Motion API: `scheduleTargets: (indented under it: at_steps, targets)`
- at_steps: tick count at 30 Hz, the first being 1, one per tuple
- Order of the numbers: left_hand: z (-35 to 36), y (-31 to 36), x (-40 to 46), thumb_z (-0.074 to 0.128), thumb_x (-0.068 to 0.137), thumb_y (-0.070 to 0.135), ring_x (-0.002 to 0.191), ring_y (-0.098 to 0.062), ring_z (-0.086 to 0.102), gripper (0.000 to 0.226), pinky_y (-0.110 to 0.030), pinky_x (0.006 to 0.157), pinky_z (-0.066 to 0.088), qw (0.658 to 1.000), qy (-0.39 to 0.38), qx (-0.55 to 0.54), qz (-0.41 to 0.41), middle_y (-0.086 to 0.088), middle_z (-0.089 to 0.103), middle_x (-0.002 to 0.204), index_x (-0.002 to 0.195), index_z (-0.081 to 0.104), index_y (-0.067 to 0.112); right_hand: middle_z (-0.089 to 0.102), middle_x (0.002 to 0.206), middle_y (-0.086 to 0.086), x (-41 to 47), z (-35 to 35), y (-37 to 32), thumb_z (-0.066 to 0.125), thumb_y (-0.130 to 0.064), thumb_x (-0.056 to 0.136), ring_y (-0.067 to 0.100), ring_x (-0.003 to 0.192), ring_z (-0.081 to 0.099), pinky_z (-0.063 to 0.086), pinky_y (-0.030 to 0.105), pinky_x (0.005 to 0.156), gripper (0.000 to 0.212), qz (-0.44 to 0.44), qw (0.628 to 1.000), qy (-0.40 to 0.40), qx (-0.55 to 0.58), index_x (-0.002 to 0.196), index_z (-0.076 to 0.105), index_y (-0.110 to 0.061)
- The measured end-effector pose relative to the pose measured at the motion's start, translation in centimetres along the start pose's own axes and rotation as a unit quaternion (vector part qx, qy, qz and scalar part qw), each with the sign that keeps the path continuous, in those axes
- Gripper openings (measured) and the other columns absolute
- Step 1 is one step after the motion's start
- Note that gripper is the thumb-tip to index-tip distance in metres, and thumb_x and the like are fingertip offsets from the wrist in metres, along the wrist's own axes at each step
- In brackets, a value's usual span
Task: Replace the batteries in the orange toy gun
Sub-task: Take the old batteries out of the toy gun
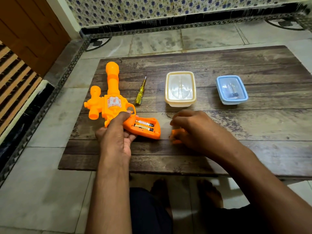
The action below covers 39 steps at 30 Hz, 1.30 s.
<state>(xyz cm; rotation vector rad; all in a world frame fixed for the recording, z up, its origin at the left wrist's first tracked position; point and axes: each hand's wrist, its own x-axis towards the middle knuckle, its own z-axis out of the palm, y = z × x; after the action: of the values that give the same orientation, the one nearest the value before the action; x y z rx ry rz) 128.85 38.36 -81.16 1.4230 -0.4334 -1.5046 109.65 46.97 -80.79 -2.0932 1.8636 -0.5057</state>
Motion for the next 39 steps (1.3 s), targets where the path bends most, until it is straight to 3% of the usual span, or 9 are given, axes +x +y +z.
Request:
scheduleTargets:
  at_steps: [4,9,15,19,22,28,32,36,39]
  targets:
    - [-0.1,0.0,-0.1,0.079,0.080,0.006,0.088,-0.024,0.078,0.043,-0.045,0.071,0.064,1.000,0.014,-0.004,0.015,-0.013,0.077,0.104,0.116,0.056,0.015,0.070,0.111,0.012,2.1,1.0,-1.4,0.071,-0.015,0.092,0.032,0.098,0.069,0.058,0.045,0.079,0.015,-0.023,0.997,0.071,0.026,0.104,0.073,-0.007]
    - [-0.6,0.3,0.0,0.078,0.078,0.011,0.085,-0.027,0.079,0.051,-0.051,0.079,0.063,0.998,0.036,-0.004,0.056,-0.015,0.078,0.106,0.125,0.058,0.015,0.064,0.125,0.016,5.8,2.4,-2.9,0.063,0.000,0.088,0.035,0.109,0.066,0.058,0.050,0.085,0.029,-0.021,0.996,0.083,0.037,0.116,0.069,-0.003]
    - [-1.4,0.5,0.5,0.073,0.082,0.014,0.083,-0.028,0.079,0.035,-0.050,0.078,0.063,0.997,0.043,0.013,0.066,-0.017,0.079,0.099,0.117,0.066,0.016,0.064,0.129,0.018,9.4,3.7,-3.2,0.056,-0.001,0.092,0.037,0.115,0.063,0.054,0.046,0.094,0.033,0.005,0.994,0.074,0.083,0.121,0.071,-0.008]
    - [-1.2,0.4,0.3,0.073,0.084,0.011,0.079,-0.027,0.079,0.030,-0.041,0.068,0.062,0.997,0.045,0.011,0.067,-0.016,0.079,0.093,0.114,0.069,0.014,0.034,0.161,0.020,10.8,4.1,-3.5,0.049,-0.004,0.098,0.039,0.140,0.045,0.044,0.044,0.109,0.045,0.046,0.996,0.021,0.070,0.139,0.062,-0.019]
    - [-1.1,0.4,0.2,0.073,0.085,0.013,0.079,-0.027,0.079,0.021,-0.044,0.074,0.062,0.996,0.044,0.023,0.068,-0.015,0.080,0.091,0.106,0.069,0.018,0.017,0.168,0.019,11.2,4.3,-3.9,0.049,-0.012,0.102,0.037,0.148,0.036,0.039,0.041,0.115,0.045,0.070,0.995,-0.026,0.061,0.145,0.056,-0.023]
    - [-1.0,0.6,-0.1,0.073,0.086,0.012,0.080,-0.027,0.079,0.020,-0.046,0.078,0.062,0.996,0.042,0.023,0.069,-0.015,0.080,0.092,0.103,0.068,0.020,0.064,0.107,0.016,11.1,4.8,-3.8,0.056,-0.015,0.096,0.038,0.091,0.064,0.053,0.042,0.072,0.014,0.059,0.997,0.040,-0.017,0.095,0.067,-0.008]
    - [-1.1,0.7,-0.2,0.072,0.086,0.011,0.082,-0.027,0.079,0.021,-0.043,0.075,0.062,0.997,0.041,0.015,0.067,-0.016,0.079,0.095,0.104,0.068,0.020,0.065,0.095,0.019,10.4,4.3,-4.6,0.055,-0.010,0.096,0.041,0.086,0.064,0.041,0.038,0.062,0.012,0.059,0.994,0.059,-0.069,0.092,0.064,-0.004]
    - [-1.2,1.2,0.0,0.071,0.085,0.010,0.085,-0.030,0.079,0.026,-0.054,0.083,0.062,0.997,0.040,0.017,0.069,-0.018,0.079,0.096,0.111,0.070,0.015,0.065,0.104,0.016,9.0,3.2,-5.5,0.051,-0.013,0.095,0.040,0.096,0.065,0.034,0.036,0.064,0.018,0.050,0.991,0.064,-0.104,0.107,0.065,-0.008]
    - [-1.4,1.4,0.1,0.070,0.084,0.010,0.082,-0.031,0.079,0.028,-0.056,0.084,0.062,0.997,0.040,0.018,0.070,-0.019,0.079,0.093,0.112,0.071,0.011,0.064,0.105,0.017,7.9,2.6,-5.7,0.035,-0.034,0.092,0.041,0.096,0.064,0.032,0.036,0.063,0.042,0.032,0.994,0.074,-0.079,0.113,0.061,-0.008]
